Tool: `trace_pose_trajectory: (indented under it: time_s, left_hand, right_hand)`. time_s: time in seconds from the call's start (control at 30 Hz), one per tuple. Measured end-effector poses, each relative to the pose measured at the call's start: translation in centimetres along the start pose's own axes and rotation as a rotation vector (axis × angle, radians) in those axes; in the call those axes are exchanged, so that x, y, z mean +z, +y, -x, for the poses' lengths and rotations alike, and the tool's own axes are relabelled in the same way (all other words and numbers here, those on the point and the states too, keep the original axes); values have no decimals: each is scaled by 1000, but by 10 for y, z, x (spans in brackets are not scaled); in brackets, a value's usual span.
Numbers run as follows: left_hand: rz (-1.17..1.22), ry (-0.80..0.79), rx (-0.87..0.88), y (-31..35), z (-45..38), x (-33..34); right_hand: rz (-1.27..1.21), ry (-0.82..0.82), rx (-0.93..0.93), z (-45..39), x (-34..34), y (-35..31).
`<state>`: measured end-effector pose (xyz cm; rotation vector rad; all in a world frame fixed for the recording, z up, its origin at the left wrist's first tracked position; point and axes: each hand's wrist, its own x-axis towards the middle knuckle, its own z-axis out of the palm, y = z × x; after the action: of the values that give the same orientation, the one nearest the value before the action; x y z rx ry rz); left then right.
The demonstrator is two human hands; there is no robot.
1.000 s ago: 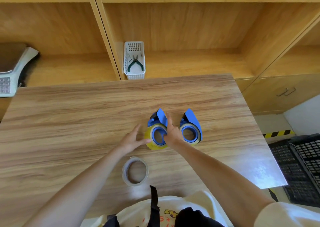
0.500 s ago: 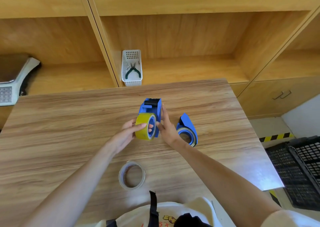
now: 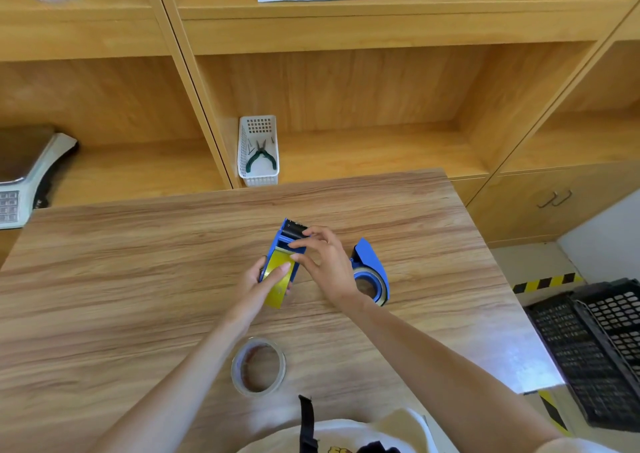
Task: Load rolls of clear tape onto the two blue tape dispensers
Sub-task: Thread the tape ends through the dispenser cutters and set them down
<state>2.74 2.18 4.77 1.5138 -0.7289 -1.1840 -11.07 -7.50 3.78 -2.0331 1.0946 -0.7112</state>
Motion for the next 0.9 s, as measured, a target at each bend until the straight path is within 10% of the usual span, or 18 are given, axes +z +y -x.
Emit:
trace_pose_trajectory:
  time_s: [0.9]
  left_hand:
    - [-55,181,57,-11,5,34]
  right_hand:
    - [228,-113,120,-9,-13,14]
